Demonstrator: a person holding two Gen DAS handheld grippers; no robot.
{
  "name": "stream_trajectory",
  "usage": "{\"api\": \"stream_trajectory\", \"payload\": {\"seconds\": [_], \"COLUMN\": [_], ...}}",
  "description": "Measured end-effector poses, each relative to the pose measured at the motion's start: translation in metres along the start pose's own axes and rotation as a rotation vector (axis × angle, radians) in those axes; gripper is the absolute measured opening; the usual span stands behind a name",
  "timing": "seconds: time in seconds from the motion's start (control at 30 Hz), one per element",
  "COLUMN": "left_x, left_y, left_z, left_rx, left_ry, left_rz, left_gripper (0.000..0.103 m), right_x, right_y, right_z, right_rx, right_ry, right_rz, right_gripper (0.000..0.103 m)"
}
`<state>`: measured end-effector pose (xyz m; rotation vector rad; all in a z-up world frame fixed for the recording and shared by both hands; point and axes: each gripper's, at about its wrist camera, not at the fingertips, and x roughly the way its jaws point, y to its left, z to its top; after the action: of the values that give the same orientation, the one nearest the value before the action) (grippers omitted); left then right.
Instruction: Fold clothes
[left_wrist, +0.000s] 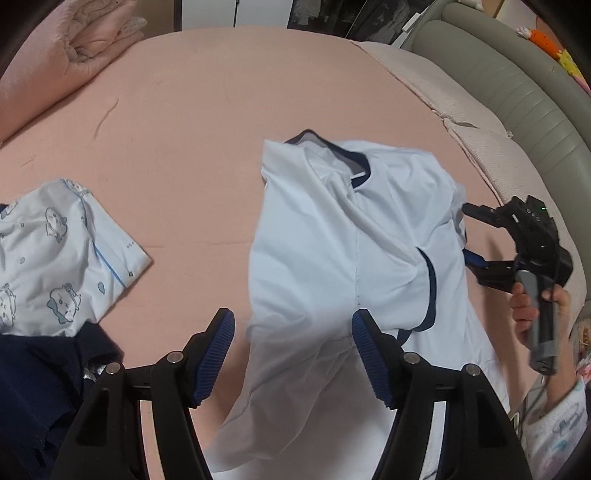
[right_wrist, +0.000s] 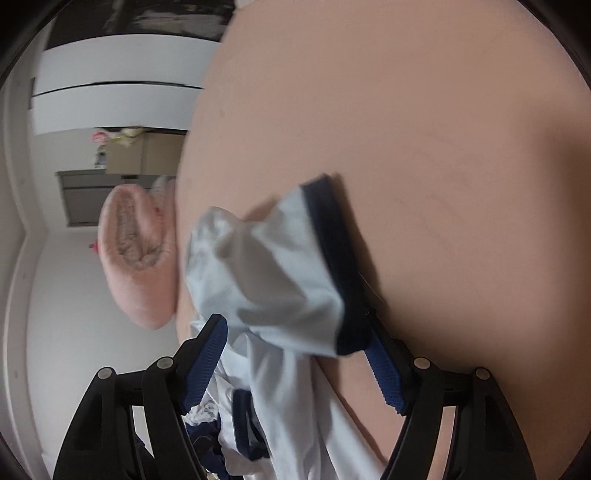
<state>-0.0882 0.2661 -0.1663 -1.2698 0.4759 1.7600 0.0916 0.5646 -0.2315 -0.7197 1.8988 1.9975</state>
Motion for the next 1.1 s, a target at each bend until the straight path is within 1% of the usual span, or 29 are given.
{"api": "stream_trajectory", "payload": {"seconds": [0.07, 0.17, 0.27, 0.33, 0.37, 0.43, 0.47, 0.5, 0.53, 0.57, 0.6, 0.67, 0.73, 0.77, 0.8, 0.83, 0.9, 0.97, 1.1], "left_x": [-0.002, -0.004, 0.000, 0.005, 0.008, 0.011, 0.012, 0.013, 0.016, 0.019, 0.023, 0.029, 0.033, 0.033, 0.033, 0.033, 0.031, 0.030, 0.029], "left_y": [-0.005, -0.019, -0.039, -0.050, -0.055, -0.059, -0.061, -0.061, -0.062, -0.062, -0.062, -0.062, -0.062, -0.061, -0.060, -0.059, -0.055, -0.051, -0.043], "left_z": [0.005, 0.019, 0.037, 0.049, 0.054, 0.058, 0.060, 0.061, 0.061, 0.060, 0.059, 0.057, 0.057, 0.057, 0.058, 0.058, 0.062, 0.066, 0.072], "left_rx": [0.024, 0.087, 0.144, 0.165, 0.161, 0.127, 0.108, 0.087, 0.065, 0.050, 0.038, 0.025, 0.022, 0.021, 0.020, 0.018, -0.007, -0.037, -0.073], "left_ry": [-0.009, -0.014, 0.002, 0.021, 0.033, 0.049, 0.056, 0.060, 0.065, 0.076, 0.089, 0.111, 0.117, 0.113, 0.109, 0.105, 0.105, 0.102, 0.090], "left_rz": [0.003, 0.015, 0.024, 0.022, 0.010, -0.041, -0.068, -0.097, -0.118, -0.129, -0.138, -0.143, -0.142, -0.142, -0.143, -0.143, -0.165, -0.183, -0.174], "left_gripper": [0.064, 0.064, 0.064, 0.064, 0.064, 0.064, 0.064, 0.064, 0.064, 0.064, 0.064, 0.064, 0.064, 0.064, 0.064, 0.064, 0.064, 0.064, 0.064], "right_x": [0.005, 0.015, 0.020, 0.020, 0.022, 0.024, 0.026, 0.027, 0.030, 0.033, 0.031, 0.026, 0.022, 0.019, 0.016, 0.016, 0.016, 0.013, 0.000], "right_y": [0.001, -0.001, -0.008, -0.016, -0.018, -0.021, -0.023, -0.026, -0.031, -0.035, -0.037, -0.035, -0.031, -0.022, -0.012, 0.002, 0.025, 0.052, 0.100], "right_z": [0.004, 0.013, 0.019, 0.021, 0.020, 0.017, 0.014, 0.012, 0.010, 0.008, 0.008, 0.008, 0.008, 0.008, 0.008, 0.005, 0.000, -0.010, -0.033], "right_rx": [-0.003, 0.030, 0.075, 0.128, 0.129, 0.126, 0.119, 0.111, 0.104, 0.097, 0.093, 0.086, 0.068, 0.023, -0.026, -0.109, -0.215, -0.316, -0.506], "right_ry": [-0.006, -0.011, -0.027, -0.056, -0.067, -0.089, -0.088, -0.085, -0.087, -0.090, -0.093, -0.085, -0.086, -0.104, -0.123, -0.129, -0.126, -0.129, -0.167], "right_rz": [0.067, 0.124, 0.194, 0.250, 0.264, 0.289, 0.226, 0.157, 0.112, 0.068, 0.084, 0.080, 0.063, 0.035, 0.006, -0.023, -0.047, -0.045, -0.060], "right_gripper": [0.082, 0.083, 0.082, 0.082, 0.082, 0.071, 0.049, 0.016, 0.000, 0.000, 0.000, 0.000, 0.000, 0.003, 0.003, 0.003, 0.003, 0.003, 0.003]}}
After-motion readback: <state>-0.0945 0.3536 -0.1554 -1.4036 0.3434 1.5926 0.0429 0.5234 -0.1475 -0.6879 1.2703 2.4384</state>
